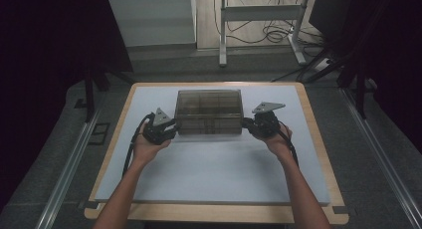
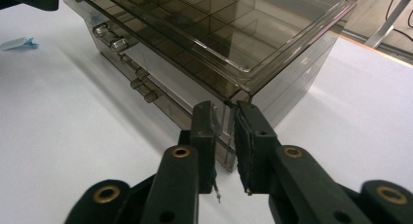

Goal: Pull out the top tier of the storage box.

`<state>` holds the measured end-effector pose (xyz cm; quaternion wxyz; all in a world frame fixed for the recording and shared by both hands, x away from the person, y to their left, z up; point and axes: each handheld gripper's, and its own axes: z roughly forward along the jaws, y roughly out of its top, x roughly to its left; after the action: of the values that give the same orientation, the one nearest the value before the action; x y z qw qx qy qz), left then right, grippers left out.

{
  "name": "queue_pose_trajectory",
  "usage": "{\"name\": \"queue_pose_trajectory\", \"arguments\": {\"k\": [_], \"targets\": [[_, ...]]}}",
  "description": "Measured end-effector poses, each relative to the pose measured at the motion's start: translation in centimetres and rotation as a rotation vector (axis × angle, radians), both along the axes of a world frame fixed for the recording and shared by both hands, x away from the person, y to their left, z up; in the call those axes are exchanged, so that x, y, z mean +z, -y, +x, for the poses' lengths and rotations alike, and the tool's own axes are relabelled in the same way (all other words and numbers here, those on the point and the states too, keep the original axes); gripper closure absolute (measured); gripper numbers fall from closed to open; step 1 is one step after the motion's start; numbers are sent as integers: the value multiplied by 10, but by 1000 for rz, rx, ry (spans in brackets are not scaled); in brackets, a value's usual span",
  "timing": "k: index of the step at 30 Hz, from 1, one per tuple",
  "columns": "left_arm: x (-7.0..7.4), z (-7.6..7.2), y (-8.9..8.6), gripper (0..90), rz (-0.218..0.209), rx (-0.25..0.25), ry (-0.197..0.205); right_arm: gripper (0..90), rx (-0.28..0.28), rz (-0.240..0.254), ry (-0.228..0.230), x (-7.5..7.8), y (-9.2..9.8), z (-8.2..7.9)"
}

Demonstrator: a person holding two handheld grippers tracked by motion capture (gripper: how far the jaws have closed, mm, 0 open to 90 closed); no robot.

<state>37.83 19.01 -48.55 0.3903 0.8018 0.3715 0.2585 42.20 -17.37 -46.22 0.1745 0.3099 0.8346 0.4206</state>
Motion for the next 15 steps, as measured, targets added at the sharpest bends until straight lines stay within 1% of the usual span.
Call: {"name": "queue_pose_trajectory", "arguments": {"k": [2,5,9,10,12,15], "targets": [[0,0,0,717,2,2,1,803,-4,0,-1,-1,0,1],[0,0,-1,730,1,2,2,802,0,2,-4,-2,0,2],[0,0,-1,744,1,7,2,802,4,-6,2,-3,0,2],[-1,0,0,748,-9,13,2,801,4,-8,4,-3,0,1],[-1,0,-1,755,-11,14,1,800,3,-9,2,-4,-1,1],[-1,0,-1,760,-4,13,0,800,3,-6,3,-5,-1,1]]}}
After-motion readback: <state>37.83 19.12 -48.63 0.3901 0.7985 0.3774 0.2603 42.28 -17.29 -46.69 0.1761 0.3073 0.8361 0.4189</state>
